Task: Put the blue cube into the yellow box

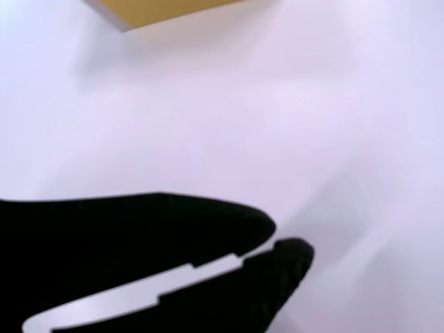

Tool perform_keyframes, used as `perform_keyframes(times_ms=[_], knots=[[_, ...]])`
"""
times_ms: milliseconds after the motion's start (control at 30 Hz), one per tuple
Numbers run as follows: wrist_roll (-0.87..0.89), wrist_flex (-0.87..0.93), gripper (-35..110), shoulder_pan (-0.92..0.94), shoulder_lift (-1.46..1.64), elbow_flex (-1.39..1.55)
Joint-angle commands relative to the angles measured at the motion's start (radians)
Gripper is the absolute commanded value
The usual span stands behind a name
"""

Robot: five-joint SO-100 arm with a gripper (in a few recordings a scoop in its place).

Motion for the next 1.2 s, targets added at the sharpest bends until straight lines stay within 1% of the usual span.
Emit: perform_keyframes(times_ms=[0,200,267,467,1167], knots=[[0.009,0.184,3,-0.028,0.101,0.028],[-0.028,0.354,3,-0.078,0.103,0.028],[0.037,0.356,3,-0.078,0.103,0.028],[0.037,0.356,3,-0.11,0.103,0.028],[0.035,0.356,3,-0.123,0.101,0.028]])
